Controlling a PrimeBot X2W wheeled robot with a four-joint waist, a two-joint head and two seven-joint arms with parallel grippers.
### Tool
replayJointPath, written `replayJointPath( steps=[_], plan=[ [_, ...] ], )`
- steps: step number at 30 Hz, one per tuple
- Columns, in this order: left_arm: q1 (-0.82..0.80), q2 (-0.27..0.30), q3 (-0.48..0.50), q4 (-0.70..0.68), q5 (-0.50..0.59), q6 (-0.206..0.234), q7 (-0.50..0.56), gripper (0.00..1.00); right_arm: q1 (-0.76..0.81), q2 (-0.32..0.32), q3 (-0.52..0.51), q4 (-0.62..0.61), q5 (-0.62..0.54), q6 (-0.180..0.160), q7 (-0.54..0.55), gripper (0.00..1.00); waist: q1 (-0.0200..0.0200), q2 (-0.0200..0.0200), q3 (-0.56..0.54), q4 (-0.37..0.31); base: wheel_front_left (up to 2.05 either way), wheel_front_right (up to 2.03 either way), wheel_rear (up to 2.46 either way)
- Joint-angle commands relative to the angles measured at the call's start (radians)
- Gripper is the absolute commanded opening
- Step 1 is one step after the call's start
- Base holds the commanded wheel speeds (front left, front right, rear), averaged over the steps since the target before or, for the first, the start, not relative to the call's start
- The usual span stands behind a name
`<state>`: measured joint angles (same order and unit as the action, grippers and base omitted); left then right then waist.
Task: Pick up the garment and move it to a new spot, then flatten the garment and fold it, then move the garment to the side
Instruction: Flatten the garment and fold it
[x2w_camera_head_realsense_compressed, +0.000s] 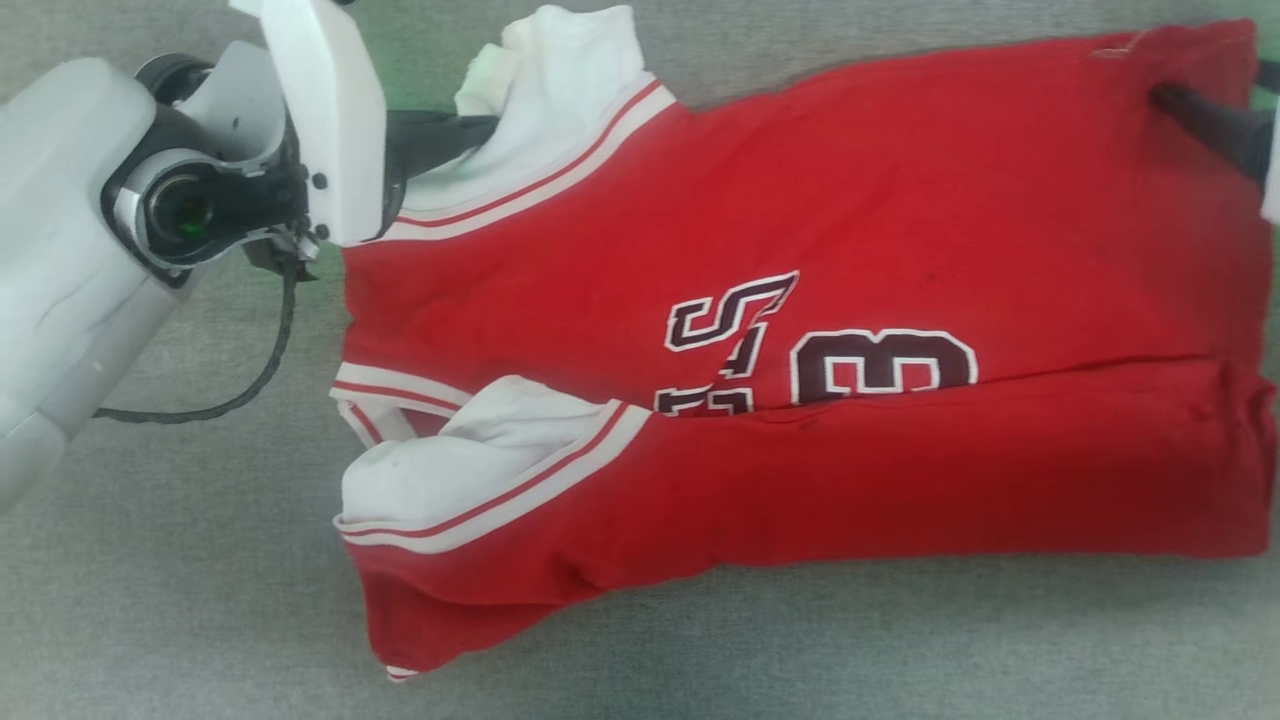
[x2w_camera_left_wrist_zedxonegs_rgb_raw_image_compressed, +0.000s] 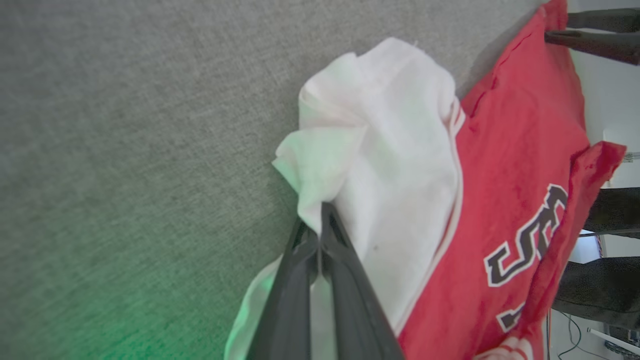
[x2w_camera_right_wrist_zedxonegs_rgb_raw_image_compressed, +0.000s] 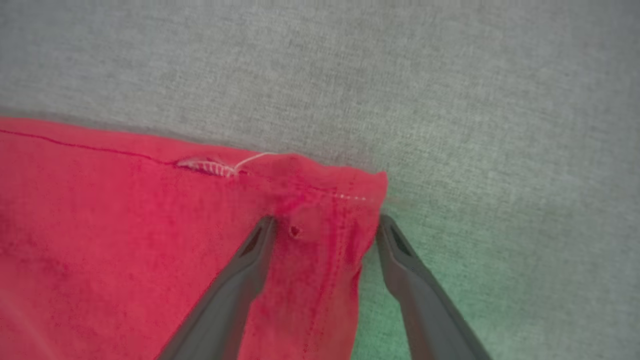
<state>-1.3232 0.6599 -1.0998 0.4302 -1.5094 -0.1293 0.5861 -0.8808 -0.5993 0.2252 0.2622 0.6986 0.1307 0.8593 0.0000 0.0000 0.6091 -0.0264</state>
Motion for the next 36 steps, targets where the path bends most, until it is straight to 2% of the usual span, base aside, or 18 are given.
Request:
replayJointPath(
  steps=[1,4,5,6,7,12,16,22,30,36],
  plan=[
    [0.005,-0.003,-0.016,0.004,0.004,-0.001,0.0,0.0,-0.011,0.004,0.001,0.024,-0.008,0.0,0.014,1.0,0.0,0.0,0.007,0.01,0.0,0.0,0.0],
    [0.002,-0.013,-0.023,0.0,0.004,-0.001,-0.005,0.0,-0.024,0.016,-0.001,0.068,-0.026,0.0,0.035,1.0,0.0,0.0,0.01,0.016,0.0,0.0,0.0],
    [0.0,-0.017,-0.024,-0.003,0.003,-0.001,-0.011,0.0,-0.025,0.021,-0.003,0.078,-0.028,0.0,0.04,0.62,0.0,0.0,0.01,0.017,0.0,0.0,0.0],
    [0.0,-0.02,-0.023,-0.007,0.003,-0.001,-0.018,0.0,-0.024,0.024,0.001,0.083,-0.026,0.0,0.044,0.14,0.0,0.0,0.009,0.017,0.0,0.0,0.0],
    [0.001,-0.023,-0.021,-0.014,0.005,-0.001,-0.038,0.0,-0.018,0.022,0.004,0.081,-0.019,0.0,0.04,0.0,0.0,0.0,0.001,0.017,0.0,0.0,0.0],
    [0.022,-0.013,0.003,-0.05,-0.009,-0.001,-0.126,0.0,0.003,0.003,-0.02,0.039,-0.009,0.0,-0.039,0.0,0.0,0.0,-0.057,0.016,0.0,0.0,0.0],
    [0.069,0.018,0.013,-0.139,-0.013,-0.002,-0.209,0.0,0.067,-0.007,-0.036,-0.004,0.016,0.0,-0.099,0.0,0.0,0.0,-0.13,0.022,0.0,0.0,0.0],
    [0.179,0.113,0.013,-0.33,-0.009,-0.002,-0.324,0.0,0.226,-0.047,-0.073,-0.114,0.07,0.0,-0.134,0.0,0.0,0.0,-0.218,0.038,0.0,0.0,0.0],
    [0.349,0.243,-0.026,-0.539,0.012,-0.002,-0.482,0.0,0.5,-0.096,-0.168,-0.281,0.122,0.0,-0.17,0.0,0.0,0.0,-0.25,0.056,0.0,0.0,0.0],
    [0.481,0.301,-0.068,-0.604,0.032,-0.002,-0.627,0.0,0.673,-0.075,-0.23,-0.357,0.137,0.0,-0.218,0.0,0.0,0.0,-0.243,0.052,0.0,0.0,0.0]
  ],
)
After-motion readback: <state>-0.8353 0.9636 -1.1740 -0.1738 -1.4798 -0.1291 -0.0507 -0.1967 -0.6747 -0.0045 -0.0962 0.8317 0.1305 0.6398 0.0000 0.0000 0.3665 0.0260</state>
